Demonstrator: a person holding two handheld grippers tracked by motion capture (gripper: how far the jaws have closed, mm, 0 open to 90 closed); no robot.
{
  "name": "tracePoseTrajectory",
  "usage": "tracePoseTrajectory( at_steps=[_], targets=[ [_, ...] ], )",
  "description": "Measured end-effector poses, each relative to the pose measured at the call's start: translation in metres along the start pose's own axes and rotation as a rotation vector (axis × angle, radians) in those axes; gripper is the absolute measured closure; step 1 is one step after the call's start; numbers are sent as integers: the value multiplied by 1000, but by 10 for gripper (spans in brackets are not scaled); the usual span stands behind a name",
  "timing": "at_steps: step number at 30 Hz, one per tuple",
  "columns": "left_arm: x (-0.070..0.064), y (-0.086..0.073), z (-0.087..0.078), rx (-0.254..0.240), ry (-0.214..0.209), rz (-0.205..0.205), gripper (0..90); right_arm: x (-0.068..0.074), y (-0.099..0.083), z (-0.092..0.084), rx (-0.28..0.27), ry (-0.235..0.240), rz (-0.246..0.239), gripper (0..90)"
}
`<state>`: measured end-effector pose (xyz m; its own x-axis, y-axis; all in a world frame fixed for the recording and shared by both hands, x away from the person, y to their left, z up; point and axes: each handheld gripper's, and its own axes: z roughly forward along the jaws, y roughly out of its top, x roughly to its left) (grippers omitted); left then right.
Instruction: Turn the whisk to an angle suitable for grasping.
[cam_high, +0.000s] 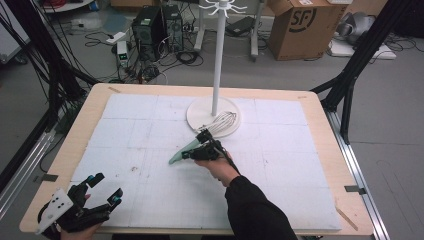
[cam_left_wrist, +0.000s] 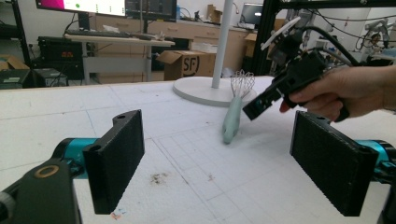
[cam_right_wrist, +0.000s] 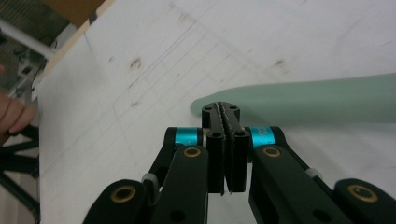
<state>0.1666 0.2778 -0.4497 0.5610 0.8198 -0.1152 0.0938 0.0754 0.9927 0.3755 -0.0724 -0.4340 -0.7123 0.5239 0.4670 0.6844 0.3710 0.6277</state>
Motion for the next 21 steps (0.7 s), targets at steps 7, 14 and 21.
tracePoseTrajectory(
  at_steps=[7, 14, 21],
  targets=[
    [0, -1, 0, 4, 1, 0, 182, -29, 25, -44, -164, -105, 77, 891],
    [1, 0, -2, 0, 7, -2, 181, -54, 47, -69, -228, -179, 131, 891],
    [2, -1, -5, -2, 13, -10, 182, -76, 48, -67, -209, -208, 195, 892]
  ],
)
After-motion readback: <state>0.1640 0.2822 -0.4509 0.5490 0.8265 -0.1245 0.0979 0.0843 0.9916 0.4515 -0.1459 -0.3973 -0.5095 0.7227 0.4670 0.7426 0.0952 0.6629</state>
